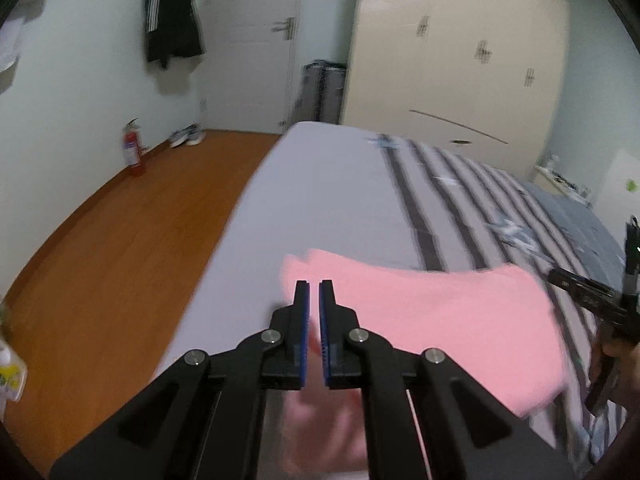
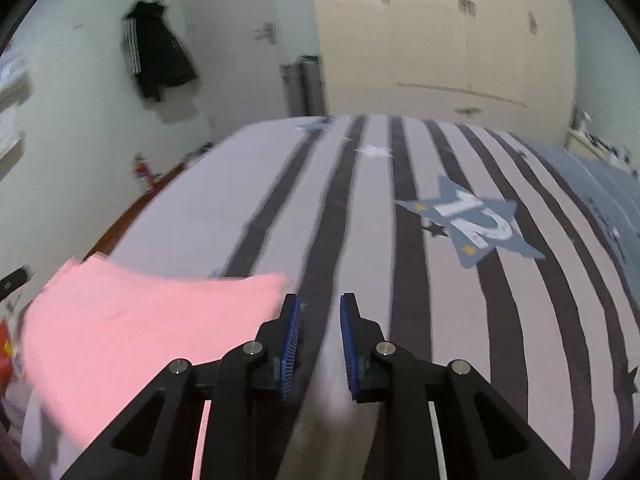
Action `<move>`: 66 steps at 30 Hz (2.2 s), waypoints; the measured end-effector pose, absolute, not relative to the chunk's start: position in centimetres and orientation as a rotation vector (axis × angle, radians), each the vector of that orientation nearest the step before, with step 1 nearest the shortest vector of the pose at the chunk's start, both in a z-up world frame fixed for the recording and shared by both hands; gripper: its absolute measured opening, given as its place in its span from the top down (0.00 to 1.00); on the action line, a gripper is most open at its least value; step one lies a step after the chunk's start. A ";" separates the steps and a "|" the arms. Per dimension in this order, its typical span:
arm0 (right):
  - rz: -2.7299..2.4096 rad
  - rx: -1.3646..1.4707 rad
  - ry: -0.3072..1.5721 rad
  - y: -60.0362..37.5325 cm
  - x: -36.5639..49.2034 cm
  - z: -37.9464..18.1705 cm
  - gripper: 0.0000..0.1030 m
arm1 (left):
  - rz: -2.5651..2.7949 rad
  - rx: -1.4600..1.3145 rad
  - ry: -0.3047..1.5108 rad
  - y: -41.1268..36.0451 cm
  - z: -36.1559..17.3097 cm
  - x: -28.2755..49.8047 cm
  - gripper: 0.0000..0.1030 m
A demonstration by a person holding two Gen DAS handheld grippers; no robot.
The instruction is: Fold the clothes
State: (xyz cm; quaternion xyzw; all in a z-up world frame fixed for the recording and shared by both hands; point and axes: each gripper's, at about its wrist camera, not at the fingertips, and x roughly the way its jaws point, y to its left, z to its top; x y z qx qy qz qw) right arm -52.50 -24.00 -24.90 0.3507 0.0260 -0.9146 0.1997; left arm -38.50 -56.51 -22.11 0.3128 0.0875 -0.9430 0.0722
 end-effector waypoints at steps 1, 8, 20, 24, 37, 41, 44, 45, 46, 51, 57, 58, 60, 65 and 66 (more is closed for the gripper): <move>-2.538 0.939 0.082 -24.3 -50.8 -24.4 0.80 | -2.855 0.936 0.253 -55.7 -22.0 -38.0 0.96; -2.455 0.888 0.125 -27.6 -44.3 -26.0 0.79 | -2.839 0.992 0.184 -54.1 -24.6 -36.9 0.96; -2.559 1.021 -0.006 -23.4 -47.8 -28.8 0.55 | -2.793 1.010 0.170 -56.8 -25.9 -37.1 0.98; -2.615 1.019 0.021 -22.5 -48.8 -28.1 0.57 | -2.707 0.929 0.285 -59.1 -24.6 -36.8 0.98; -2.526 0.996 0.038 -29.1 -54.7 -26.3 0.60 | -2.773 1.134 0.198 -57.5 -25.7 -46.2 0.98; -2.516 1.108 0.038 -29.0 -56.5 -28.8 0.61 | -2.708 1.143 0.261 -59.2 -27.4 -46.2 0.93; -2.533 1.112 0.017 -27.9 -57.4 -29.1 0.61 | -2.652 1.118 0.318 -60.7 -27.5 -45.4 0.93; -2.540 1.120 0.003 -27.4 -57.5 -29.3 0.61 | -2.634 1.120 0.321 -61.2 -27.7 -45.2 0.93; -2.547 1.128 -0.011 -26.9 -57.7 -29.4 0.61 | -2.619 1.129 0.311 -61.6 -27.9 -44.9 0.93; -2.608 1.074 -0.029 -24.2 -57.5 -27.8 0.61 | -2.592 1.057 0.298 -62.3 -26.8 -41.5 0.93; -2.610 0.951 -0.023 -20.2 -53.6 -22.7 0.60 | -2.662 0.949 0.335 -59.1 -21.9 -35.5 0.65; -2.609 0.914 -0.005 -19.7 -52.0 -21.6 0.58 | -2.674 0.934 0.341 -58.0 -20.9 -34.0 0.47; -2.594 0.842 0.024 -18.5 -48.5 -19.6 0.49 | -2.686 0.874 0.355 -55.6 -19.0 -31.3 0.26; -2.538 0.749 0.050 -16.0 -40.5 -16.7 0.21 | -2.694 0.844 0.356 -47.7 -16.1 -24.9 0.04; -2.522 0.751 0.047 -15.2 -39.1 -16.5 0.15 | -2.694 0.842 0.355 -46.4 -15.7 -23.9 0.01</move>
